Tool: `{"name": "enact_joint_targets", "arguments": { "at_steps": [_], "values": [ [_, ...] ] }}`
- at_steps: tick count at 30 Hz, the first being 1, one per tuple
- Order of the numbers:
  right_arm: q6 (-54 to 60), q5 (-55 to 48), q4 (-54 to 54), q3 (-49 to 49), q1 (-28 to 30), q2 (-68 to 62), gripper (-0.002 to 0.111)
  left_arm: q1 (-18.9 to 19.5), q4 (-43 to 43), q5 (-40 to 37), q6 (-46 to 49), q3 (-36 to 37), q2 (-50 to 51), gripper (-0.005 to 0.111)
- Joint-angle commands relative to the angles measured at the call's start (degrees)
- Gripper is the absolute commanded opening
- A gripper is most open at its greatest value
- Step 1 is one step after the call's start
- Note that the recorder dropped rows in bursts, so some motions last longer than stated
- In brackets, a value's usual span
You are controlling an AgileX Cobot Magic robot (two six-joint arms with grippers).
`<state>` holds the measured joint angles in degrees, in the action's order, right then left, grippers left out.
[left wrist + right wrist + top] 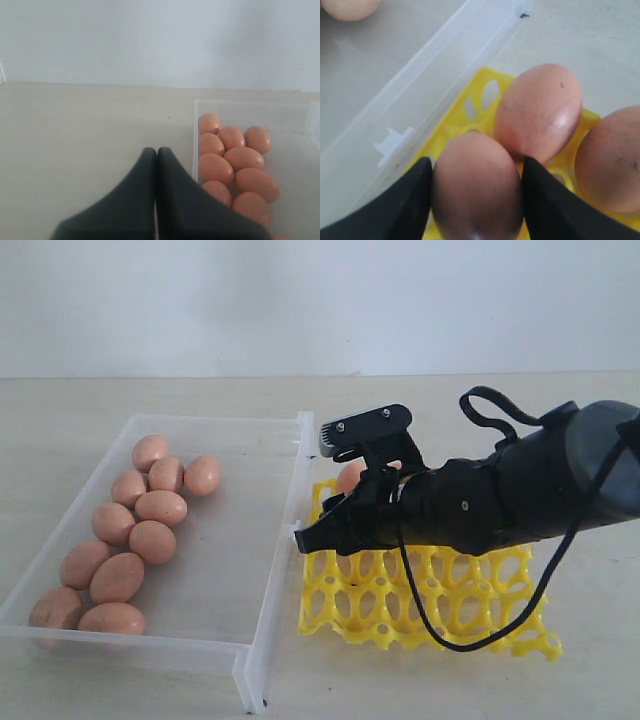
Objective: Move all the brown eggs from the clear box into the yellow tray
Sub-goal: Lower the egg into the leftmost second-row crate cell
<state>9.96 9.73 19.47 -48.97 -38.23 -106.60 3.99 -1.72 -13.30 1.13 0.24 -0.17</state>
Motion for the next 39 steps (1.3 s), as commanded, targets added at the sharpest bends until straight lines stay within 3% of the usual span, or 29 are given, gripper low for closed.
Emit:
{"name": "enact_joint_targets", "arguments": {
  "at_steps": [1, 13, 19, 39],
  "values": [
    [-0.6, -1.8, 0.4, 0.2, 0.0, 0.9, 0.05, 0.0, -0.3, 0.0, 0.0, -0.2, 0.2, -0.004],
    [-1.0, -1.3, 1.3, 0.2, -0.1, 0.9, 0.05, 0.0, -0.3, 0.0, 0.0, -0.2, 0.2, -0.004],
    [-1.1, -1.8, 1.3, 0.2, -0.1, 0.9, 0.071, 0.0, -0.3, 0.0, 0.0, -0.2, 0.2, -0.004],
    [-3.0, 0.2, 1.3, 0.2, -0.1, 7.8, 0.071, 0.0, -0.3, 0.0, 0.0, -0.2, 0.2, -0.004]
  ]
}}
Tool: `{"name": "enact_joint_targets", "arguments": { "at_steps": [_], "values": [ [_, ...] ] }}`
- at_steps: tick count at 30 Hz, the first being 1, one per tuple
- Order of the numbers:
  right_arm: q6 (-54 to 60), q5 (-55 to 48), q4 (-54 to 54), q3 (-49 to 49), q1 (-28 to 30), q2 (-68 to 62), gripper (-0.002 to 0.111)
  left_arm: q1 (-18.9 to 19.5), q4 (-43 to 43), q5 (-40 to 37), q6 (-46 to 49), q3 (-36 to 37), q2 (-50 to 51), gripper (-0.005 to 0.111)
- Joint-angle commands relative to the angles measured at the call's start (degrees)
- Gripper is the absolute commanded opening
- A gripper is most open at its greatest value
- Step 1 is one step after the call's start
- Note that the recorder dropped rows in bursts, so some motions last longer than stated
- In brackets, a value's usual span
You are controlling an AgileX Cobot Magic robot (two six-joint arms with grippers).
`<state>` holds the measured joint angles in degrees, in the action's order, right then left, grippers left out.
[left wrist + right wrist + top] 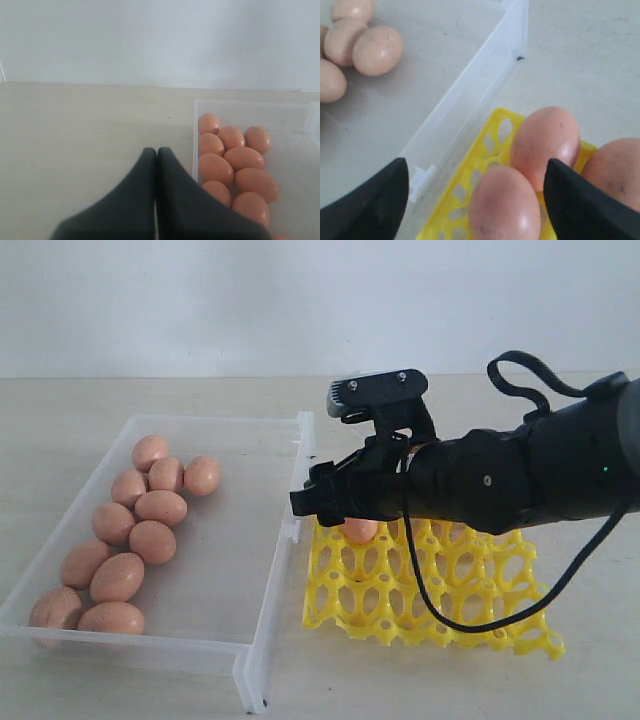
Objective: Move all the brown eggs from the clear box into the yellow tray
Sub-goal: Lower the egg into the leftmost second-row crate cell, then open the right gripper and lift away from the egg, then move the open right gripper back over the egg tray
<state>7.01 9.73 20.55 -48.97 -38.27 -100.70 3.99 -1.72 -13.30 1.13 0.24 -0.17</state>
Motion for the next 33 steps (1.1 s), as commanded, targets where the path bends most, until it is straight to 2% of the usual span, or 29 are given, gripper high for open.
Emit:
{"name": "enact_joint_targets", "arguments": {
  "at_steps": [1, 4, 8, 10, 12, 17, 20, 25, 28, 30, 33],
  "values": [
    [-0.1, 0.2, 0.2, 0.2, 0.0, 2.2, 0.071, 0.0, -0.3, 0.0, 0.0, -0.2, 0.2, -0.004],
    [-0.1, 0.3, 0.2, 0.2, 0.0, 2.8, 0.065, 0.0, -0.3, 0.0, 0.0, -0.2, 0.2, -0.004],
    [1.1, 0.3, 0.2, 0.2, 0.0, 2.8, 0.044, 0.0, -0.3, 0.0, 0.0, -0.2, 0.2, -0.004],
    [3.2, 0.2, 0.2, 0.2, 0.0, 2.8, 0.037, 0.0, -0.3, 0.0, 0.0, -0.2, 0.2, -0.004],
    [5.3, -0.4, 0.1, 0.2, 0.0, 2.8, 0.038, 0.0, -0.3, 0.0, 0.0, -0.2, 0.2, -0.004],
    [8.2, -0.8, 0.1, 0.2, 0.0, 2.8, 0.053, 0.0, -0.3, 0.0, 0.0, -0.2, 0.2, -0.004],
    [9.6, -1.8, 0.1, 0.2, -0.1, 2.8, 0.054, 0.0, -0.3, 0.0, 0.0, -0.2, 0.2, -0.004],
    [9.6, -2.6, 0.2, -0.5, -2.9, 4.5, 0.052, 0.0, -0.3, 0.0, 0.0, -0.2, 0.2, -0.004],
    [11.0, -6.1, 0.2, -4.1, -5.3, 4.9, 0.038, 0.0, -0.3, 0.0, 0.0, -0.2, 0.2, -0.004],
    [12.5, -12.1, 0.2, -8.6, -7.0, 4.5, 0.027, 0.0, -0.3, 0.0, 0.0, -0.2, 0.2, -0.004],
    [13.5, -22.3, 0.2, -16.5, -9.3, 1.9, 0.031, 0.0, -0.3, 0.0, 0.0, -0.2, 0.2, -0.004]
  ]
}}
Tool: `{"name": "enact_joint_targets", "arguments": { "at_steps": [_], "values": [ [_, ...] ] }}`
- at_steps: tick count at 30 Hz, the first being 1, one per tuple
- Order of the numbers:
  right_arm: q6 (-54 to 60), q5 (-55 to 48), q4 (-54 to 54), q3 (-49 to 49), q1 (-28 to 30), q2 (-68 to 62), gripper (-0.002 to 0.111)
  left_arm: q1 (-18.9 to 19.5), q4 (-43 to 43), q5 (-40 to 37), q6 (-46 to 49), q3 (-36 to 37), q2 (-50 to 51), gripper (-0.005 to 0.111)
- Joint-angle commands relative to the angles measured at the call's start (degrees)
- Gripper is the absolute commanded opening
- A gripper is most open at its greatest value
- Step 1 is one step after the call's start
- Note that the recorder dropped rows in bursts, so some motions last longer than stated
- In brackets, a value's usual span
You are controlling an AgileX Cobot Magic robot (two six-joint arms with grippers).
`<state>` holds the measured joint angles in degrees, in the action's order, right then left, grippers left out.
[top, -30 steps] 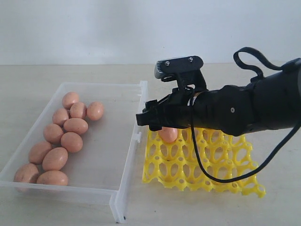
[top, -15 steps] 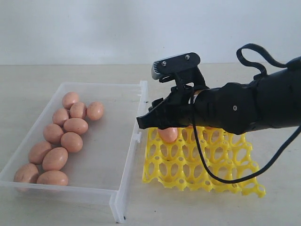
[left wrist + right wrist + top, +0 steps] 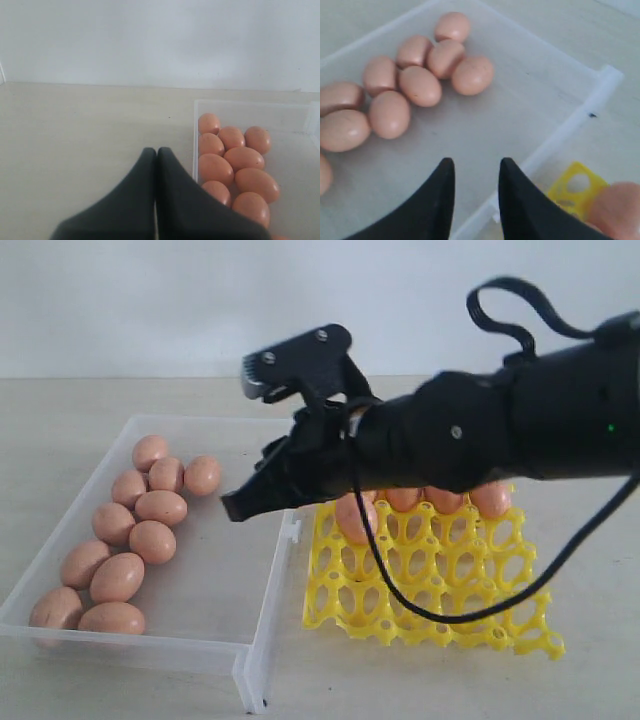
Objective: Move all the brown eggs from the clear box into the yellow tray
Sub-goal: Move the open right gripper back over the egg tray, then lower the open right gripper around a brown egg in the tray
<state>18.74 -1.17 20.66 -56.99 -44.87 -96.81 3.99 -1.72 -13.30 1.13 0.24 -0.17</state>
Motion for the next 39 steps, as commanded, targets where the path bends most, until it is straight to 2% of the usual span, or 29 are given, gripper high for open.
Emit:
{"name": "enact_joint_targets", "arguments": {
  "at_steps": [1, 3, 6, 11, 17, 21, 25, 30, 39],
  "values": [
    [1.6, -14.6, 0.1, -11.2, -3.2, -2.8, 0.035, 0.0, -0.3, 0.0, 0.0, -0.2, 0.2, -0.004],
    [0.3, -20.4, 0.2, -16.4, -4.2, -5.3, 0.043, 0.0, -0.3, 0.0, 0.0, -0.2, 0.2, -0.004],
    [-3.1, -26.2, 0.1, -22.8, -5.1, -9.1, 0.047, 0.0, -0.3, 0.0, 0.0, -0.2, 0.2, -0.004],
    [-9.6, -34.1, -0.1, -32.5, -6.3, -16.3, 0.047, 0.0, -0.3, 0.0, 0.0, -0.2, 0.2, -0.004],
    [-9.4, -43.1, -1.8, -41.9, -7.0, -24.0, 0.047, 0.0, -0.3, 0.0, 0.0, -0.2, 0.2, -0.004],
    [-5.4, -48.3, -4.3, -48.5, -7.1, -28.5, 0.047, 0.0, -0.3, 0.0, 0.0, -0.2, 0.2, -0.004],
    [-3.4, -48.9, -7.8, -53.2, -7.1, -30.6, 0.047, 0.0, -0.3, 0.0, 0.0, -0.2, 0.2, -0.004],
    [-0.2, -46.0, -13.3, -54.4, -7.1, -31.1, 0.047, 0.0, -0.3, 0.0, 0.0, -0.2, 0.2, -0.004],
    [9.8, -45.0, -13.7, -54.5, -7.2, -33.1, 0.05, 0.0, -0.3, 0.0, 0.0, -0.2, 0.2, -0.004]
  ]
}}
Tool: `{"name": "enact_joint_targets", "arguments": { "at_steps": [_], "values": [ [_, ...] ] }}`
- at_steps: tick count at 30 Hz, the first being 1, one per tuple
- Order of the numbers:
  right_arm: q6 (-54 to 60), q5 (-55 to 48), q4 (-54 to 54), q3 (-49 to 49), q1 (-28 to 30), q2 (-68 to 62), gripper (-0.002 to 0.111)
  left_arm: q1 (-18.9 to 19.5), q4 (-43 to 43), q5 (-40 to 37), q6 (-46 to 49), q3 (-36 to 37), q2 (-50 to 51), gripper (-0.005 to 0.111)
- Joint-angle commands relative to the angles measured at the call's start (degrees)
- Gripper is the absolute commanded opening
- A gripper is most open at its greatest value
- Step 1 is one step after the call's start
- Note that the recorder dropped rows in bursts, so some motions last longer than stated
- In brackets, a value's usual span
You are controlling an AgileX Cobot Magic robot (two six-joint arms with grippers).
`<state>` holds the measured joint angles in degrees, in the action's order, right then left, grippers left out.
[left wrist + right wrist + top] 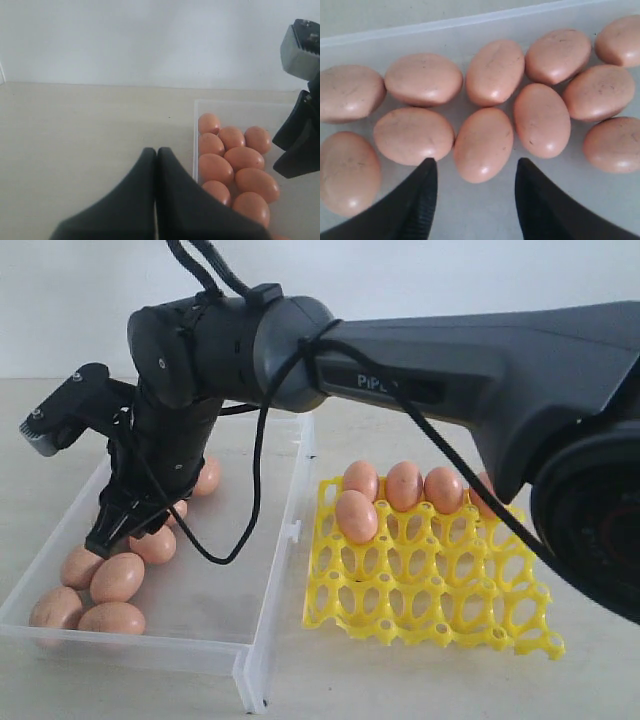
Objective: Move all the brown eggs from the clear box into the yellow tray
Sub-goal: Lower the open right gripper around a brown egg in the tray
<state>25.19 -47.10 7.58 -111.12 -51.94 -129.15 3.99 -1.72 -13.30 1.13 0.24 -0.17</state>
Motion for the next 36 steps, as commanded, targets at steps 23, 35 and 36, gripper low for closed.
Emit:
{"name": "enact_joint_targets", "arguments": {
  "at_steps": [23, 35, 36],
  "values": [
    [3.0, 8.1, -0.6, -0.4, -0.6, -4.8, 0.061, 0.0, -0.3, 0.0, 0.0, -0.2, 0.2, -0.004],
    [2.7, 10.5, -2.3, -0.4, -0.6, -6.4, 0.058, 0.0, -0.3, 0.0, 0.0, -0.2, 0.2, -0.004],
    [2.7, 10.5, -2.3, -0.4, -0.6, -6.4, 0.058, 0.0, -0.3, 0.0, 0.0, -0.2, 0.2, -0.004]
  ]
}}
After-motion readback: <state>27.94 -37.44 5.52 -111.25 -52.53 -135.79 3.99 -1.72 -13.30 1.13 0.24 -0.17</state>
